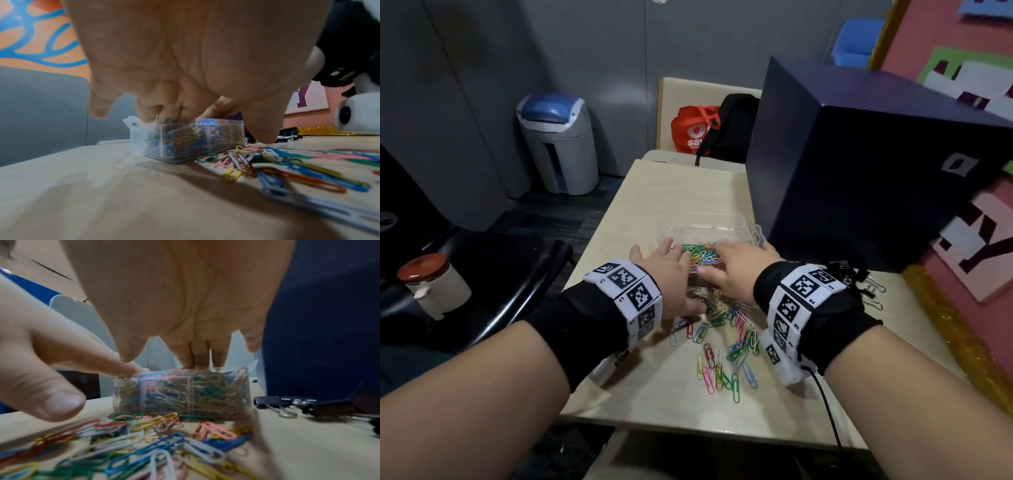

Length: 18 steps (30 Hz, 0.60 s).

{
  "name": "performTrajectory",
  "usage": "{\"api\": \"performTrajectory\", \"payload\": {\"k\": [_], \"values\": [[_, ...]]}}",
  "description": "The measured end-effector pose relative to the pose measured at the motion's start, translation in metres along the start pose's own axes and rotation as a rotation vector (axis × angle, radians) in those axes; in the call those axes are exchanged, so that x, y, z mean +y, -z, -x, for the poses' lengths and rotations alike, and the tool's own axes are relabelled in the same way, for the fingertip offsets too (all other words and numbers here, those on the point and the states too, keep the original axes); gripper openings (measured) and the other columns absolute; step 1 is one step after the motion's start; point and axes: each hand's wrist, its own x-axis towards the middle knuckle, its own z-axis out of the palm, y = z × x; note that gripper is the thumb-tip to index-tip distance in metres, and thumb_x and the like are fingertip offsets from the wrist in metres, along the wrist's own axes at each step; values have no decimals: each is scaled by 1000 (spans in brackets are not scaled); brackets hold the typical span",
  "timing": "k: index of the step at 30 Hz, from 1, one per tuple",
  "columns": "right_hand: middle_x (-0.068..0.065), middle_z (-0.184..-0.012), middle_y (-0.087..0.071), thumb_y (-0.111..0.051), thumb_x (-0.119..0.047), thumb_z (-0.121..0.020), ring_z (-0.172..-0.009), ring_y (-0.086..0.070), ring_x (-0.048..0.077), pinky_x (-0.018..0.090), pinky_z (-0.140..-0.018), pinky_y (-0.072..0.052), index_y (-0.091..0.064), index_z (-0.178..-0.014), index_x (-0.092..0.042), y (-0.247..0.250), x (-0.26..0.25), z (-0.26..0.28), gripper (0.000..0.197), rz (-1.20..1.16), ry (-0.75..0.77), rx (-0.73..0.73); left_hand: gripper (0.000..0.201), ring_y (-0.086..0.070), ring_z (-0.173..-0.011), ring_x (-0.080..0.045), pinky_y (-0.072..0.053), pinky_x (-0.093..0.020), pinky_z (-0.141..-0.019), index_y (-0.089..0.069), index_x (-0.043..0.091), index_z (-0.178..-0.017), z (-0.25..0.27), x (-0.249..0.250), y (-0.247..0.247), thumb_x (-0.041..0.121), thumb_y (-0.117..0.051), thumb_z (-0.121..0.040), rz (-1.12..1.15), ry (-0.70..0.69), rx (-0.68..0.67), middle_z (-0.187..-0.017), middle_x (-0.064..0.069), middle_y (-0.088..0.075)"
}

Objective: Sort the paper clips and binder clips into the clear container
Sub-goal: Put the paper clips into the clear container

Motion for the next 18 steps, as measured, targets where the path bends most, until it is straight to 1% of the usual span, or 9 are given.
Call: {"api": "performTrajectory", "payload": {"k": [1, 2, 5, 7, 9, 11, 14, 16, 18], "values": [[-1, -145, -42, -30, -69, -89, -136, -38, 21, 52, -114, -18, -39, -140, -20, 1, 3, 0, 71, -10, -33, 44, 100, 6, -150, -19, -11, -60, -115, -6, 17, -154, 0, 0, 0, 74, -44, -81, -3, 1, -4, -162, 0, -2], [1, -144, -43, -32, -70, -88, -135, -38, 22, 53, -114, -19, -39, -139, -18, 1, 7, 0, 73, -21, -70, 69, 101, 6, -150, -19, -11, -60, -115, -6, 17, -154, 0, 1, 1, 74, -44, -81, -5, 1, -8, -162, 0, -2], [4, -154, -29, -33, -75, -83, -146, -19, 20, 57, -115, -12, -26, -148, -14, -4, 16, 0, 89, -11, -135, -2, 100, 6, -150, -19, -11, -60, -115, -6, 16, -154, 0, 1, 2, 74, -43, -81, -5, 0, -19, -162, 0, -2], [2, -155, -26, -32, -78, -81, -148, -12, 19, 58, -116, -8, -25, -149, -16, -8, 16, 1, 92, 31, -111, -54, 100, 6, -150, -19, -11, -60, -115, -6, 16, -154, 0, 1, 2, 74, -43, -82, -1, 1, -21, -162, 0, -2], [2, -155, -26, -33, -77, -82, -147, -13, 19, 57, -116, -8, -25, -149, -17, -9, 14, 4, 90, 17, -107, -46, 100, 6, -150, -19, -12, -60, -115, -6, 16, -154, 0, 1, 1, 74, -43, -82, 7, 4, -16, -162, 0, -2], [5, -155, -26, -39, -72, -83, -145, -20, 22, 53, -116, -16, -26, -148, -16, -3, 12, 10, 87, -26, -123, 12, 99, 6, -150, -19, -13, -59, -115, -7, 17, -154, 0, 1, 1, 74, -43, -82, 13, 7, -11, -162, 1, -2], [9, -141, -38, -52, -51, -89, -128, -43, 30, 45, -104, -40, -35, -141, -14, 8, 15, 21, 66, -48, -172, 88, 98, -1, -150, -19, -17, -58, -114, -11, 18, -154, 0, 0, 2, 74, -44, -81, 25, 10, -4, -162, 2, -7], [12, -134, -42, -52, -29, -93, -117, -51, 30, 40, -94, -47, -38, -136, -12, 15, 18, 27, 48, -70, -218, 76, 92, -18, -146, -21, -25, -55, -112, -20, 19, -150, 4, 2, 4, 72, -48, -80, 41, 6, 50, -156, -1, -21], [14, -132, -49, -47, -13, -95, -115, -56, 29, 36, -91, -48, -40, -134, -7, 20, 24, 33, 40, 3, -247, -35, 77, -40, -130, -25, -35, -49, -105, -34, 22, -140, 10, 6, 8, 65, -55, -80, 63, -14, 166, -140, -3, -38]]}}
